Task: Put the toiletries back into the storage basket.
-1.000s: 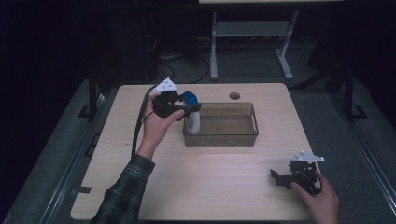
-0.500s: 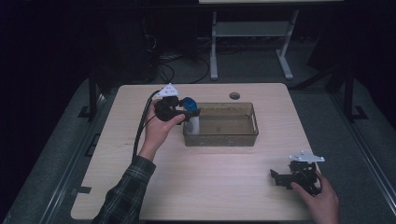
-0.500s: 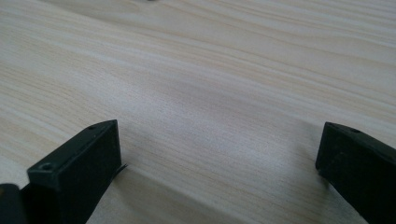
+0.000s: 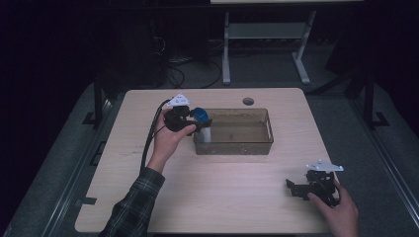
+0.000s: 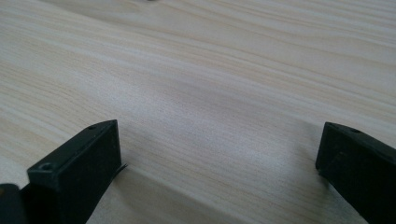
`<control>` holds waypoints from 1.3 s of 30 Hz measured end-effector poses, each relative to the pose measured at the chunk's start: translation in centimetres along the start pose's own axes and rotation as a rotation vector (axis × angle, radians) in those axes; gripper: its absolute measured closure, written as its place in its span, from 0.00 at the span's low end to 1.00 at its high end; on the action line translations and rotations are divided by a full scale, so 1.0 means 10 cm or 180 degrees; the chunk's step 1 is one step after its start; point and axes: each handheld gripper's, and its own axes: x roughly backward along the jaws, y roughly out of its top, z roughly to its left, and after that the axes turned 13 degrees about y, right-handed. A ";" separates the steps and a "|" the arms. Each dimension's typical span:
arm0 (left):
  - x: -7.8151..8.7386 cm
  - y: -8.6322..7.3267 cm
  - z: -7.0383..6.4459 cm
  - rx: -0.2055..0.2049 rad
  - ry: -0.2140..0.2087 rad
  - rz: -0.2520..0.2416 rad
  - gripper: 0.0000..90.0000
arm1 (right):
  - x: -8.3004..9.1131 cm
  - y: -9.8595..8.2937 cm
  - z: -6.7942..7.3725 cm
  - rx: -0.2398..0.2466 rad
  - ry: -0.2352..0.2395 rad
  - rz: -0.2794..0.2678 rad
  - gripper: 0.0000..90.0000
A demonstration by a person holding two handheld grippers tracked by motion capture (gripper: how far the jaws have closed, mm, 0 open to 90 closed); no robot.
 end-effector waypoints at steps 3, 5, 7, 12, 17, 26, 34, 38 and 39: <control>0.00 0.00 -0.01 -0.0020 -0.0002 0.0019 0.40 | 0.00 0.00 0.00 0.0001 0.0000 -0.0001 0.00; -0.01 -0.01 -0.01 -0.0015 0.0004 0.0029 0.40 | 0.00 0.00 0.00 0.0000 0.0000 0.0000 0.00; -0.02 -0.01 -0.01 -0.0028 0.0005 0.0046 0.40 | 0.00 0.00 0.00 0.0001 0.0000 -0.0001 0.00; -0.02 -0.05 0.00 0.0020 -0.0031 0.0028 0.41 | 0.00 0.00 0.00 0.0002 0.0000 -0.0001 0.00; 0.00 -0.08 0.02 0.0029 -0.0036 -0.0010 0.41 | 0.00 0.00 0.00 0.0000 0.0000 0.0000 0.00; -0.01 -0.10 -0.01 -0.0041 0.0013 -0.0042 0.39 | 0.00 0.00 0.00 0.0002 0.0000 0.0000 0.00; 0.02 -0.07 0.00 0.0041 0.0001 -0.0064 0.33 | 0.00 0.00 0.00 0.0000 0.0000 0.0000 0.00; 0.07 -0.04 0.02 0.0059 0.0006 -0.0114 0.33 | 0.00 0.00 0.00 0.0000 0.0000 0.0000 0.00; 0.08 -0.03 0.03 0.0060 0.0005 -0.0120 0.33 | 0.00 0.00 0.00 0.0001 0.0001 -0.0001 0.00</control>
